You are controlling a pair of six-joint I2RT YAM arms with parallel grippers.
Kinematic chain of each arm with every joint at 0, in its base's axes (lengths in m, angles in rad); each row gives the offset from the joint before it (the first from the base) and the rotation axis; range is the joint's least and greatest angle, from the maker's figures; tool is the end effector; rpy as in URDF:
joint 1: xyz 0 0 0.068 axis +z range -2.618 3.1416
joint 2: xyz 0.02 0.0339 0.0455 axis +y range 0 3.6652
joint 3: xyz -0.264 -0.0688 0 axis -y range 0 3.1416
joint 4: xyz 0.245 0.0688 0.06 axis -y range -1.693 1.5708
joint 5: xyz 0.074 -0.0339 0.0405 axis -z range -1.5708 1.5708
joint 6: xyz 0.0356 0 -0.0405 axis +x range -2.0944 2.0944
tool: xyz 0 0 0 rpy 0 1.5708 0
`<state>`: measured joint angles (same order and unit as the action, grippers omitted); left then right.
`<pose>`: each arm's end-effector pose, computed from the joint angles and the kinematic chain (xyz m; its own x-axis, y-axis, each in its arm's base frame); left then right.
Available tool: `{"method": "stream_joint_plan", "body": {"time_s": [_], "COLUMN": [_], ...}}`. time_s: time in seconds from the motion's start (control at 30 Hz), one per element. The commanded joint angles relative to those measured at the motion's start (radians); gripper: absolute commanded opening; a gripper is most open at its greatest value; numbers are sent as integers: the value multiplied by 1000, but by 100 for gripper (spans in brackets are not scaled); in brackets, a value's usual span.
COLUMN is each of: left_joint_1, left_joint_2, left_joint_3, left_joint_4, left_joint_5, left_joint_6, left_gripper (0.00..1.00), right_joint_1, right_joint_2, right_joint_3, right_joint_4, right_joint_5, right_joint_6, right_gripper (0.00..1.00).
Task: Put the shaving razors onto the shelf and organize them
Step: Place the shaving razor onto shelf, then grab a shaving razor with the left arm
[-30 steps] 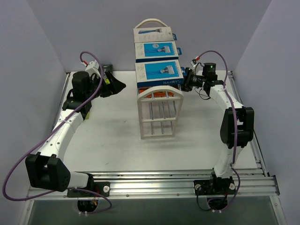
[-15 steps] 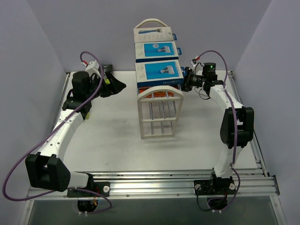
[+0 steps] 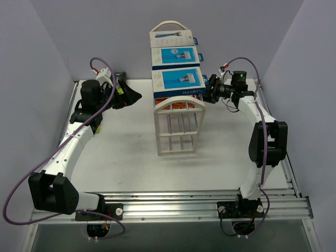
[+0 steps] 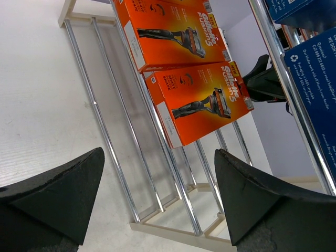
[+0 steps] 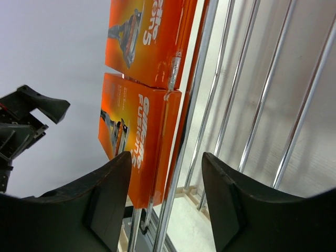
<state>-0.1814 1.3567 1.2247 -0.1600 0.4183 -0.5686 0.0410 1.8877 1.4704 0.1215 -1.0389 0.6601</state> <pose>0.3089 -0.0714 0.3680 -0.5334 -0.4024 -0.7440 0.3089 0.7262 -0.6142 0.4370 0.0486 0.2931 -0.7479 0.2806 -0.6016 -0.4885 0.3809 0.7850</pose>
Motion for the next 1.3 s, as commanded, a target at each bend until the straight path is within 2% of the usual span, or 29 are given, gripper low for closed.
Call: {"method": "stream_joint_plan", "body": {"time_s": [0.0,0.13,0.3,0.43,0.63,0.77,0.97,1.17,1.27], "left_joint_1": [5,5,5,11,75,126,229,275,292], "left_joint_2": [-2,-1,-1,5,24,53,100,191,205], "left_joint_3": [1,1,4,4,19,44,38,71,58], "left_joint_4": [56,54,47,34,-25,-82,-82,-143,-176], "left_joint_5": [8,8,-1,-18,-98,-182,-222,-236,-289], "left_joint_6": [4,6,15,16,39,85,102,79,35], "left_gripper": [94,94,94,94,94,94,94,94,94], "right_joint_1": [-36,-85,-165,-214,-233,-234,-236,-236,-228], "right_joint_2": [-94,-140,-214,-257,-294,-294,-294,-246,-240], "right_joint_3": [-24,-73,-171,-295,-444,-527,-616,-700,-737], "right_joint_4": [63,131,289,455,471,489,538,593,635], "right_joint_5": [-47,-65,-75,-30,63,66,51,36,60], "right_joint_6": [22,70,174,320,291,266,234,200,216], "right_gripper": [53,61,63,63,63,64,65,66,66]}}
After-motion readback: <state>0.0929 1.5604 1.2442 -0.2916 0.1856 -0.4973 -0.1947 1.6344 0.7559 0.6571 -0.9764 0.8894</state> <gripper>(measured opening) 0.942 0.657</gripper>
